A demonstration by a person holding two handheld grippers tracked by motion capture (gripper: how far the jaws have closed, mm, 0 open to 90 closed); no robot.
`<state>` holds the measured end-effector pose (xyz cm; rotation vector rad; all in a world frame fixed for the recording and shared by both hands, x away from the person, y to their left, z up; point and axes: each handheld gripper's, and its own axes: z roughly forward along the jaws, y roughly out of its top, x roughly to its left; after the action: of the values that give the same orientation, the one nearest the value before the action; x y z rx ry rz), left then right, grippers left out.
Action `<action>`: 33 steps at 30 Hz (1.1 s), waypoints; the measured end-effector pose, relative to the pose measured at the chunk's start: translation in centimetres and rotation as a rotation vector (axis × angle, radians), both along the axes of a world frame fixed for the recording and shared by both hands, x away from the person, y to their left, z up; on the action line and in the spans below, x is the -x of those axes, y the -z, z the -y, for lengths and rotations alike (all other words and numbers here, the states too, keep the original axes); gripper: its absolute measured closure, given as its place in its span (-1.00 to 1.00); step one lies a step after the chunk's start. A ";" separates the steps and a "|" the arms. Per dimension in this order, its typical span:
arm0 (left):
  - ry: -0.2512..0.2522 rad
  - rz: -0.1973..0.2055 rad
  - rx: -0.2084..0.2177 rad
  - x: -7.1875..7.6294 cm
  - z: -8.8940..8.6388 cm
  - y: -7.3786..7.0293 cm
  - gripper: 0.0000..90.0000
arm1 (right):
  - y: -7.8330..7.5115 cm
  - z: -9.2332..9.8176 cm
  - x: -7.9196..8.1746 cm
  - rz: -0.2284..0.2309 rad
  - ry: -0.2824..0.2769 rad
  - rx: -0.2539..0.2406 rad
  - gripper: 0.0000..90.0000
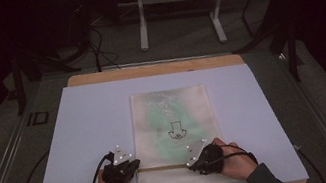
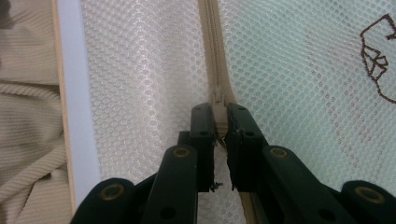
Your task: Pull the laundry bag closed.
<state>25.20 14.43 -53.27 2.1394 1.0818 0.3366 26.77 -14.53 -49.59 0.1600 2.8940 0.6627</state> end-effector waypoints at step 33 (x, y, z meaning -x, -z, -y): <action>-0.001 -0.001 0.003 0.0 0.0 0.0 0.99 | -0.3 2.5 -0.1 -0.005 0.027 -0.013 0.83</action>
<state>25.17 14.45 -53.28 2.1365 1.0838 0.3340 26.84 -17.02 -49.31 0.2022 2.8879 0.6772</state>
